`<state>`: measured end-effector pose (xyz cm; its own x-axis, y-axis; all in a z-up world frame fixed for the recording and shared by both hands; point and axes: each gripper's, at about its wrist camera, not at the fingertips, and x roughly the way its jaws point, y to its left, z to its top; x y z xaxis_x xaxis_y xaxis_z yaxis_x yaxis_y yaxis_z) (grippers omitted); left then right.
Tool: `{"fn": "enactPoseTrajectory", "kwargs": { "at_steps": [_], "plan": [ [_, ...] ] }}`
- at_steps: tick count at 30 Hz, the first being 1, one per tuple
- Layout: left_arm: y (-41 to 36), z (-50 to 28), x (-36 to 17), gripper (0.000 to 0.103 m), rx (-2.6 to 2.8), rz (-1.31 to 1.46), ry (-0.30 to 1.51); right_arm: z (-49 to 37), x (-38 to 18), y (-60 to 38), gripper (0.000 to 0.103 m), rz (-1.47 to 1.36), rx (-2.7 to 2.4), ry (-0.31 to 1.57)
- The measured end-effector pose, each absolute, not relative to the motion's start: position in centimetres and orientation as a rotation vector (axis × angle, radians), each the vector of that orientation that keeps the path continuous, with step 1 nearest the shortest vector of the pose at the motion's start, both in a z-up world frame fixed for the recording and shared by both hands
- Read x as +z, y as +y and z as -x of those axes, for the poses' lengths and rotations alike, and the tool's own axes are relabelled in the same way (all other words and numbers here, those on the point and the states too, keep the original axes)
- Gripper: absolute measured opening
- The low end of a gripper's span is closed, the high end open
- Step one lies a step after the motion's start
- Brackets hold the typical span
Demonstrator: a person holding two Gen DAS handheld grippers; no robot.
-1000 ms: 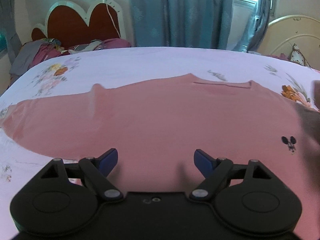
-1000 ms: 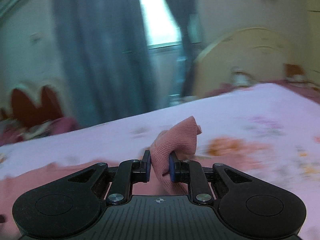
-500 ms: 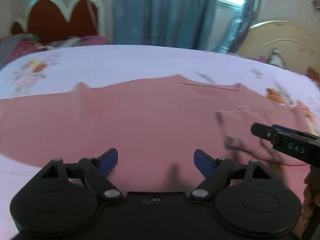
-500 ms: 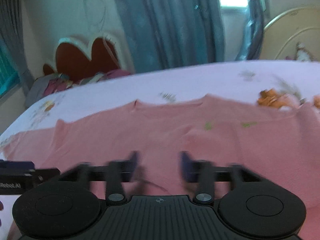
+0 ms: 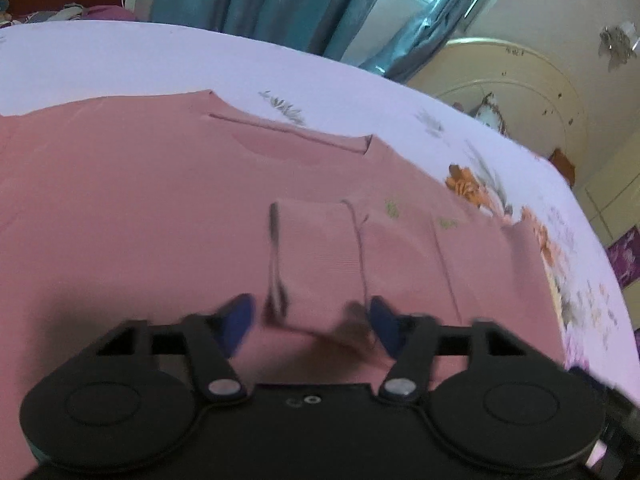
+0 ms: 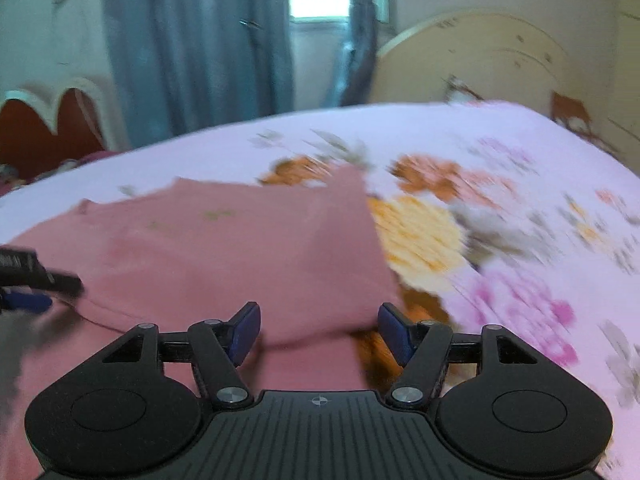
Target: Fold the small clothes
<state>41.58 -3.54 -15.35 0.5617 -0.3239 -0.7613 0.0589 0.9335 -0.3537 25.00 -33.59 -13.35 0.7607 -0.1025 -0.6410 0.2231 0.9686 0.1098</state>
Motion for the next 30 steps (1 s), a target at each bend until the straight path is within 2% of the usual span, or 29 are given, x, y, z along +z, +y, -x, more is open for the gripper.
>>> {"fn": "enactPoseTrajectory", "kwargs": {
  "at_steps": [1,2,4,5,11,14,19,21,23,30],
  "plan": [
    [-3.7,-41.8,-15.5,0.037,-0.222,0.316,0.953,-24.8,-13.5,-33.9,0.065,-0.19,-0.186,0.691],
    [-3.8,-42.0,-15.6,0.025,-0.221,0.323,0.945,-24.5,-13.6,-34.2,0.065,-0.193,-0.191,0.694],
    [-3.8,-42.2,-15.8,0.011,-0.228,0.328,0.946,-24.5,-13.9,-34.6,0.065,-0.201,-0.202,0.703],
    [-3.8,-42.1,-15.7,0.008,-0.227,0.329,0.943,-24.5,-14.2,-34.8,0.065,-0.204,-0.205,0.707],
    [-2.7,-41.5,-11.4,0.008,-0.271,0.41,0.835,-26.3,-15.1,-34.8,0.064,-0.202,-0.218,0.712],
    [-1.5,-41.5,-8.7,0.008,-0.281,0.435,0.766,-27.6,-15.4,-34.9,0.041,-0.208,-0.215,0.706],
    [1.7,-40.8,-6.9,0.008,-0.214,0.409,0.692,-29.0,-15.1,-34.4,0.039,-0.205,-0.197,0.693],
    [2.9,-40.5,-7.5,0.008,-0.171,0.368,0.699,-29.3,-15.1,-34.3,0.013,-0.211,-0.176,0.699],
    [4.0,-40.5,-8.9,0.008,-0.124,0.357,0.731,-29.3,-15.3,-34.2,0.01,-0.214,-0.17,0.699],
    [3.9,-40.2,-12.6,0.008,-0.065,0.233,0.805,-28.4,-15.5,-34.6,0.01,-0.212,-0.181,0.72]
  ]
}}
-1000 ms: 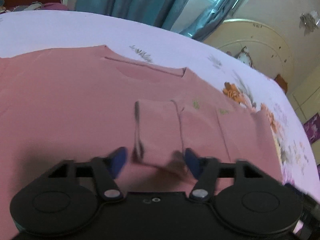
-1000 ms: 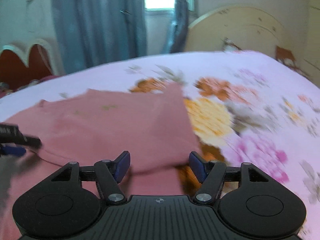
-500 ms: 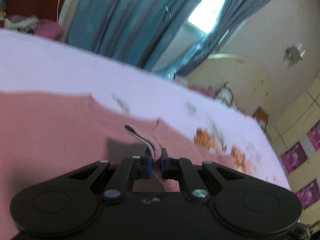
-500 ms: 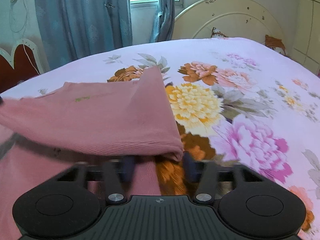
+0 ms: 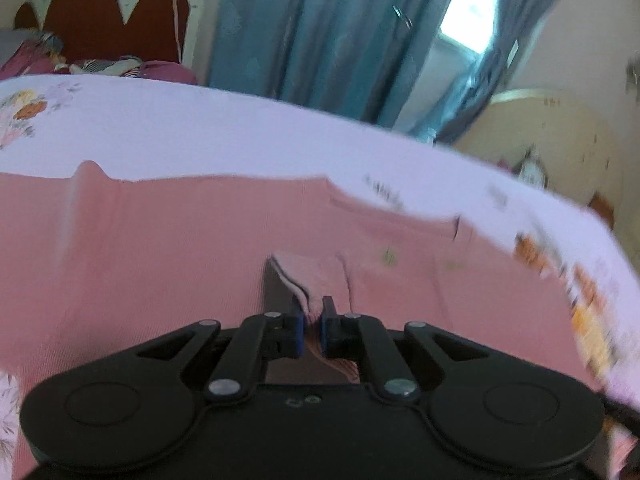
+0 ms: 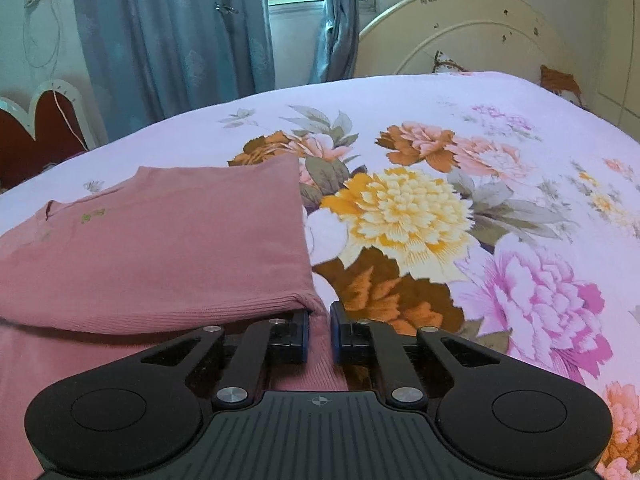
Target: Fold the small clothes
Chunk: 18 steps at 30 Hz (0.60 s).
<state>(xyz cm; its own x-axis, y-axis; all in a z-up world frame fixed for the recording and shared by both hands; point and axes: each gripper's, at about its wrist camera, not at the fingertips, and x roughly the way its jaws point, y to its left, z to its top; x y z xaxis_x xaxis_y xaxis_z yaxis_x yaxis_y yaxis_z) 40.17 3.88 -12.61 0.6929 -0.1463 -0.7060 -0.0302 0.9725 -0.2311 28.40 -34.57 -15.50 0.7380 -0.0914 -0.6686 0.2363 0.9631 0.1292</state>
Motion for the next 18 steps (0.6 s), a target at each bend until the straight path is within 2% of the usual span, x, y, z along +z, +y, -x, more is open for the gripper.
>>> {"fn": "enactPoseTrajectory", "kwargs": {
  "at_steps": [1,2,4,6,7,12,18],
  "plan": [
    [3.7,-40.3,-13.0,0.009,-0.056,0.209,0.823,-28.1,-15.4,-34.7,0.01,-0.212,-0.169,0.73],
    [3.8,-40.2,-13.0,0.015,-0.039,0.194,0.83,-27.8,-15.2,-34.8,0.011,-0.211,-0.162,0.737],
    [4.4,-39.3,-12.4,0.023,0.012,0.166,0.793,-26.8,-14.6,-34.9,0.019,-0.192,-0.155,0.736],
    [4.8,-38.9,-11.3,0.025,0.047,0.142,0.738,-25.6,-13.6,-35.0,0.049,-0.168,-0.161,0.698],
    [5.1,-38.7,-10.6,0.025,0.051,0.129,0.715,-25.1,-13.1,-35.2,0.051,-0.166,-0.167,0.67],
    [3.4,-39.5,-9.4,0.031,-0.041,0.098,0.694,-28.0,-12.6,-36.0,0.051,-0.204,-0.143,0.669],
    [1.1,-40.7,-11.9,0.031,-0.082,0.085,0.742,-34.8,-14.0,-36.5,0.051,-0.252,-0.113,0.701]
  ]
}}
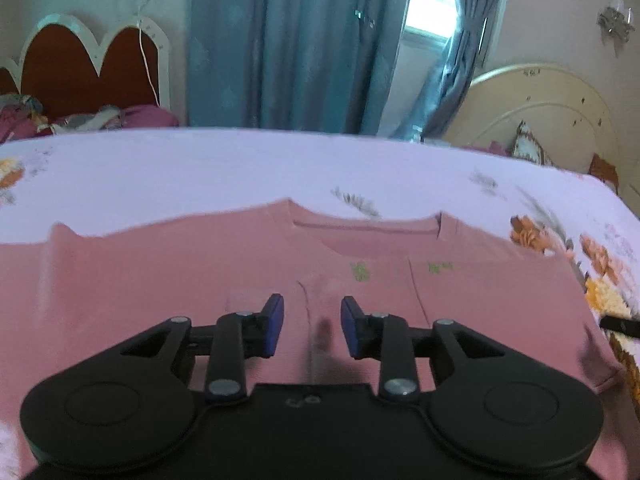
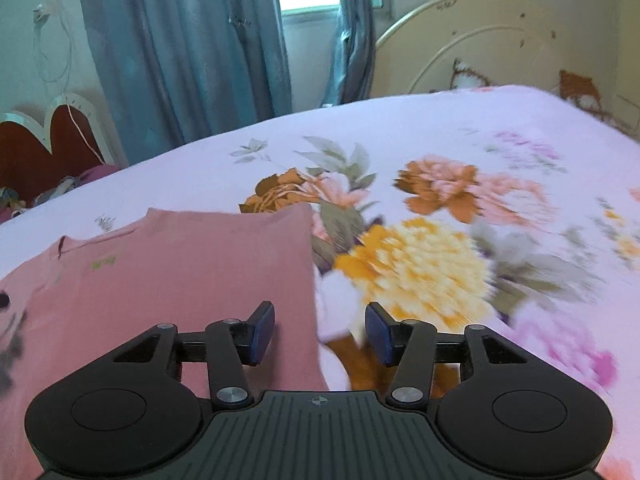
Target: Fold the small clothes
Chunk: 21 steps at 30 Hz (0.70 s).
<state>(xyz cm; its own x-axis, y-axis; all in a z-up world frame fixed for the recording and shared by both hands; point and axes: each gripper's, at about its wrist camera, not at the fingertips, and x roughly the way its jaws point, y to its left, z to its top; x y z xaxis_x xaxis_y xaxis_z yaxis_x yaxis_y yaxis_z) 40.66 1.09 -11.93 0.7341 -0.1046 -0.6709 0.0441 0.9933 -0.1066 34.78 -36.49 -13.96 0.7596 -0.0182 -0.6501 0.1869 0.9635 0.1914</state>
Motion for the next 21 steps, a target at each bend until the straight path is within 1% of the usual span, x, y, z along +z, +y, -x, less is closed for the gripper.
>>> {"fn": "enactPoseTrajectory", "kwargs": {
  "at_steps": [4,5,6,9,10,11,14,17,21],
  "plan": [
    [1.6,-40.7,-13.8,0.032,-0.066,0.068,0.801,-38.8,-14.9,-36.9,0.051,-0.25,-0.105,0.715],
    [1.9,-40.9,-13.9,0.033,-0.061,0.068,0.817,-39.7,-15.2,-37.2,0.048,-0.267,-0.108,0.72],
    [2.3,-40.8,-14.2,0.034,-0.062,0.071,0.82,-40.5,-15.4,-37.5,0.037,-0.286,-0.108,0.726],
    [1.9,-40.9,-14.5,0.036,-0.069,0.056,0.815,-42.4,-15.8,-38.0,0.031,-0.324,-0.104,0.729],
    [1.8,-41.0,-14.5,0.036,-0.069,0.051,0.815,-42.8,-15.8,-38.0,0.026,-0.331,-0.095,0.728],
    [1.7,-41.1,-14.5,0.037,-0.068,0.05,0.815,-43.1,-15.7,-37.9,0.012,-0.34,-0.08,0.73],
    [1.1,-41.3,-14.6,0.038,-0.065,0.04,0.811,-42.9,-15.9,-37.3,0.009,-0.256,-0.104,0.703],
    [1.0,-41.4,-14.8,0.039,-0.064,0.029,0.807,-42.9,-16.1,-37.1,0.009,-0.239,-0.115,0.691],
    [1.2,-41.5,-14.4,0.041,-0.058,0.044,0.825,-41.8,-14.7,-36.0,0.011,-0.19,-0.142,0.665]
  ]
}}
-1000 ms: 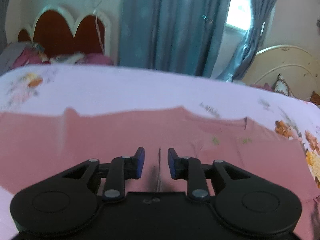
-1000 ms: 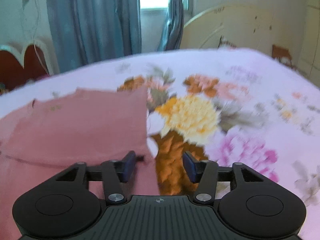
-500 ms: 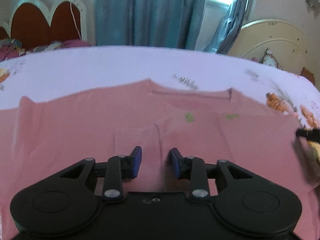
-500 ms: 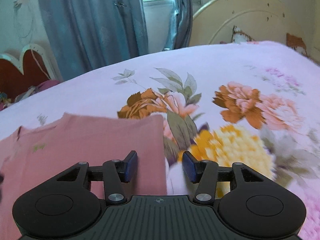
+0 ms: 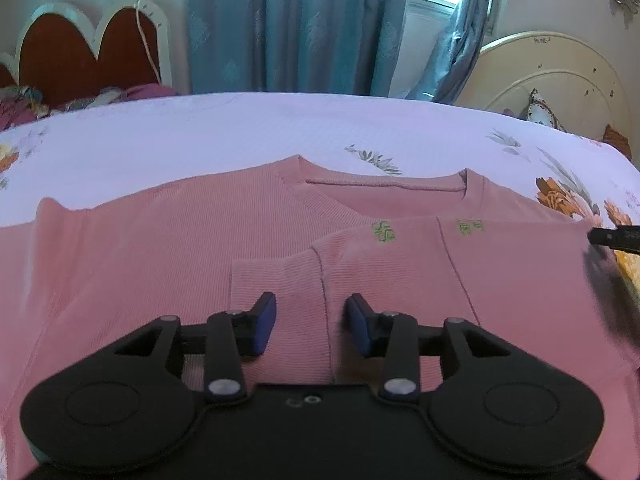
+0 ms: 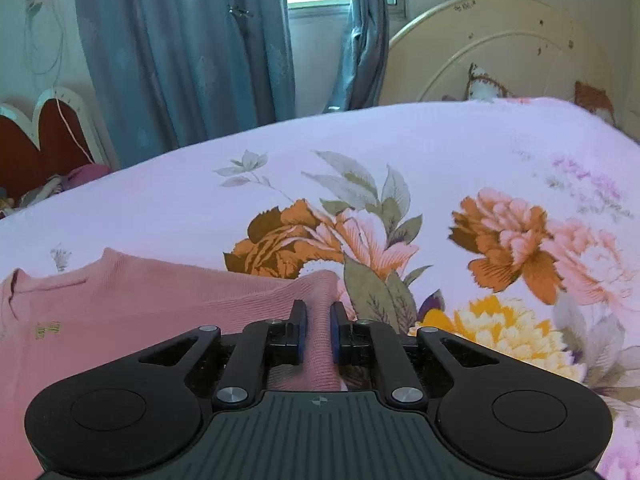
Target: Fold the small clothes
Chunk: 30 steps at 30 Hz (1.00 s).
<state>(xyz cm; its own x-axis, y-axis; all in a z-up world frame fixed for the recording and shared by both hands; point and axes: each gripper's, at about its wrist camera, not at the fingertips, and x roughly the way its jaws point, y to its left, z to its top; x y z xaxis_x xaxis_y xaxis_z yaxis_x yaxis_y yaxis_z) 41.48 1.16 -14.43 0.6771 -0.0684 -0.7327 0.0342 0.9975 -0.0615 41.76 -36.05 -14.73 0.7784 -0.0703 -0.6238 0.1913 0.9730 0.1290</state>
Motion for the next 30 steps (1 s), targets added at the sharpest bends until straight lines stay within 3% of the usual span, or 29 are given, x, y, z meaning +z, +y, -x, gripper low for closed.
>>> {"fn": "enactPoseTrajectory", "kwargs": {
  "at_steps": [4,6,7,9,12,30],
  "plan": [
    [1.3,-41.2,-13.9,0.058,-0.037,0.048,0.846,-39.2,-13.3,-33.6,0.011,-0.145,-0.069,0.649],
    [1.2,-40.9,-13.9,0.061,-0.03,0.035,0.849,-37.9,-13.1,-32.0,0.013,-0.116,-0.032,0.649],
    [1.2,-40.8,-14.0,0.061,-0.025,0.03,0.85,-37.5,-13.3,-31.3,0.018,-0.104,-0.012,0.657],
    [1.3,-40.6,-14.0,0.062,-0.015,0.029,0.854,-36.8,-13.9,-29.8,0.05,-0.092,0.014,0.678],
    [1.6,-40.3,-13.7,0.067,-0.005,0.038,0.865,-36.0,-14.9,-27.8,0.051,-0.05,0.042,0.704],
    [7.6,-36.2,-11.2,0.07,0.082,0.083,0.852,-35.5,-14.7,-21.4,0.051,-0.001,0.105,0.735]
  ]
}}
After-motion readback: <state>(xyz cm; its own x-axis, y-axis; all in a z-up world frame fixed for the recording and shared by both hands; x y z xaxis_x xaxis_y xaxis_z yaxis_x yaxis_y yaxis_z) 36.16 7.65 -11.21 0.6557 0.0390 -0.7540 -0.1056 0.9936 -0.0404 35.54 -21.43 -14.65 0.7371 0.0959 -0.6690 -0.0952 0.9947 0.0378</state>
